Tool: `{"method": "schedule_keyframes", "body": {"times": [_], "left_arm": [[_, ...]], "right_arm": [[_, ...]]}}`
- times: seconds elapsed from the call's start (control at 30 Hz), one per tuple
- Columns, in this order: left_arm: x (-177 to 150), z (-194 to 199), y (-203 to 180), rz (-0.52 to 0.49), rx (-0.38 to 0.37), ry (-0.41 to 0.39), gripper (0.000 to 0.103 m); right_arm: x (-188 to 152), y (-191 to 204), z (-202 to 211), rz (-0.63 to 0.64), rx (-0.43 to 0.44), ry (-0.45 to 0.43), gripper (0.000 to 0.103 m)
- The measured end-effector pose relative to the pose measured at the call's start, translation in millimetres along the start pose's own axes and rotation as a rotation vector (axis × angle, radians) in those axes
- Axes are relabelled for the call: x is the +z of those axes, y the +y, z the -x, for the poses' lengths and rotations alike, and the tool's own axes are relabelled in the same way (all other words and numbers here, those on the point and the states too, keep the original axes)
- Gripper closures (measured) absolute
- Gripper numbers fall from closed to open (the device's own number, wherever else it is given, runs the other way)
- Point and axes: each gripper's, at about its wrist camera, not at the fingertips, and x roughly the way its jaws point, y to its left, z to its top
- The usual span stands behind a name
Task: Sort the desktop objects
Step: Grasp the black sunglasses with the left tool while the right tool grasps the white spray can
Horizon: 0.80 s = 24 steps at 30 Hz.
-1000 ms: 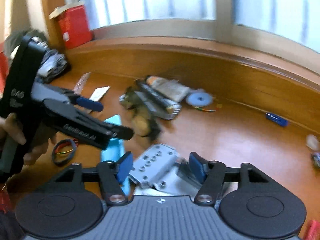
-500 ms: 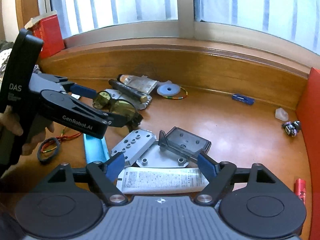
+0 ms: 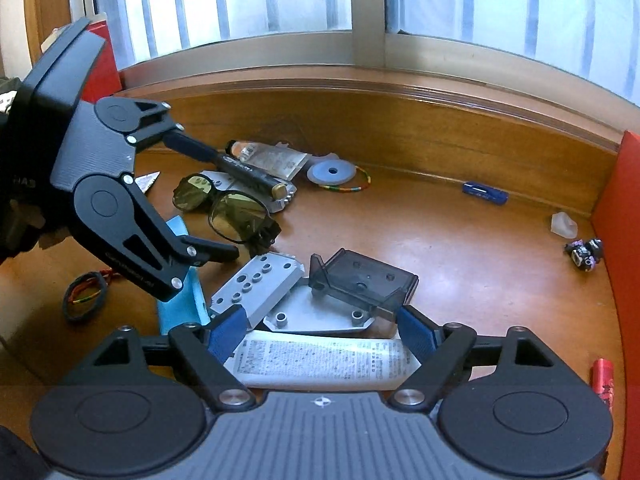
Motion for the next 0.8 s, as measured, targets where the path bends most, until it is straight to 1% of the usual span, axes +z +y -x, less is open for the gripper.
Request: {"method": "schedule_keyframes", "body": {"times": [0.03,0.1,0.17,0.27,0.37,0.47,0.53,0.57,0.67,0.77,0.8], "left_arm": [[0.1,0.0,2.0,0.013,-0.033,-0.006,0.022],[-1.2,0.6,3.7,0.041,-0.079,-0.020,0.037],[-3.6,1.6,3.6,0.071,-0.110,-0.033,0.046],[-8.1,5.0,-0.5,0.113,-0.106,-0.057,0.047],[-13.0,12.7,1.3,0.202,-0.116,-0.092,0.050],[-17.3,24.0,6.8,0.312,-0.127,-0.133,0.051],[-20.7,31.0,10.9,0.390,-0.141,-0.159,0.052],[-22.0,33.7,12.3,0.420,-0.143,-0.170,0.052],[-26.9,41.9,15.7,0.515,-0.151,-0.205,0.052],[-31.0,50.8,19.4,0.602,-0.165,-0.244,0.052],[-32.0,53.6,20.4,0.628,-0.165,-0.256,0.052]], "right_arm": [[0.2,-0.5,0.5,0.000,-0.004,-0.003,0.019],[1.0,-2.6,2.4,-0.002,-0.018,-0.019,0.019],[2.1,-6.9,4.2,-0.016,-0.031,-0.033,0.019],[2.8,-13.8,5.0,-0.049,-0.040,-0.041,0.019],[2.2,-16.4,6.8,-0.053,-0.050,-0.042,0.019],[1.0,-15.8,12.0,-0.043,-0.060,-0.039,0.018],[-1.0,-13.9,16.0,-0.033,-0.073,-0.037,0.012],[-2.7,-12.2,17.5,-0.027,-0.080,-0.035,0.007],[-6.2,-11.2,18.5,-0.009,-0.083,-0.025,0.006],[-7.5,-15.6,19.9,-0.026,-0.080,-0.017,0.006],[-6.7,-19.2,20.1,-0.056,-0.070,-0.009,0.006]]}}
